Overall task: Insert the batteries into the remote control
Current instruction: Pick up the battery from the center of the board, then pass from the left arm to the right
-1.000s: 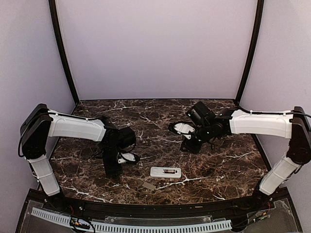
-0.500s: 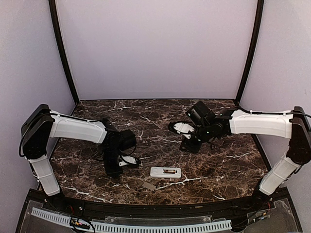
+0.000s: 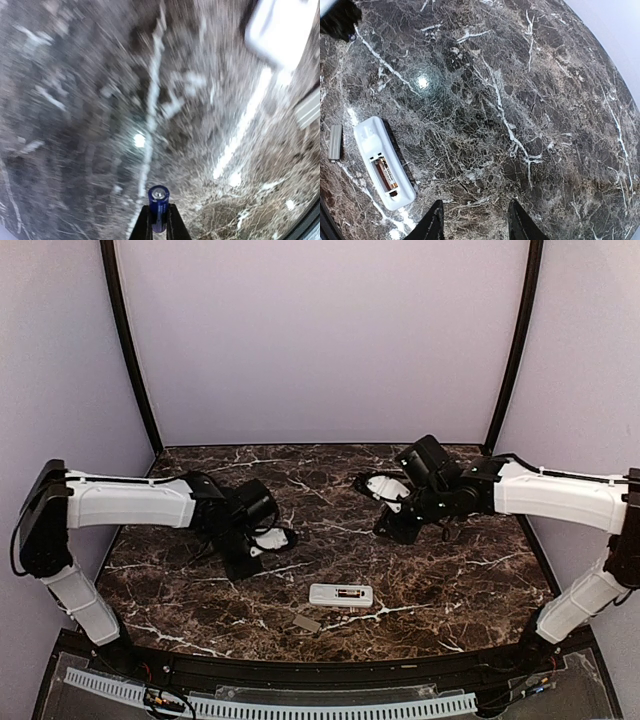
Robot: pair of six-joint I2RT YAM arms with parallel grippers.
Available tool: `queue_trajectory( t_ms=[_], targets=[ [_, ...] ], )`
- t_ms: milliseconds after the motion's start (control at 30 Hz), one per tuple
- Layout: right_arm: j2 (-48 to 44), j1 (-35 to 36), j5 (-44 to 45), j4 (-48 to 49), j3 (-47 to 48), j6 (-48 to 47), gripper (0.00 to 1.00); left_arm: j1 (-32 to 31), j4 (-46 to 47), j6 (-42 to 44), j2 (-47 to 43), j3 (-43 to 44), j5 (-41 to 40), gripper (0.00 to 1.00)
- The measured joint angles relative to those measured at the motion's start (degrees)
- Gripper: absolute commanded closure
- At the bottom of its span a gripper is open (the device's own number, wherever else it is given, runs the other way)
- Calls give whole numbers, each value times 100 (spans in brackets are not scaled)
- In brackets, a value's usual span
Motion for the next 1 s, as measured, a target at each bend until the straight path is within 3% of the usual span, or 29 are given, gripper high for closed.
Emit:
queue_trajectory(
  t_ms=[100, 267, 367, 667, 1000],
  targets=[
    [-260, 0, -94, 17, 44, 85, 58, 7, 1067, 44, -1305, -210, 157, 100],
    [-861, 13, -737, 328, 400, 299, 56, -46, 3696, 234, -3685, -1309, 1241, 100],
    [-1233, 76, -1349, 855, 494, 374, 55, -109, 4920, 271, -4404, -1917, 1910, 100],
    [-1523, 758, -2693, 2953, 216, 271, 55, -411, 6780, -393, -3838, -1987, 3005, 100],
    [-1067, 1250, -2509, 4358, 4, 92, 66, -501, 8693, -2090, -3195, -1867, 3320, 100]
  ],
)
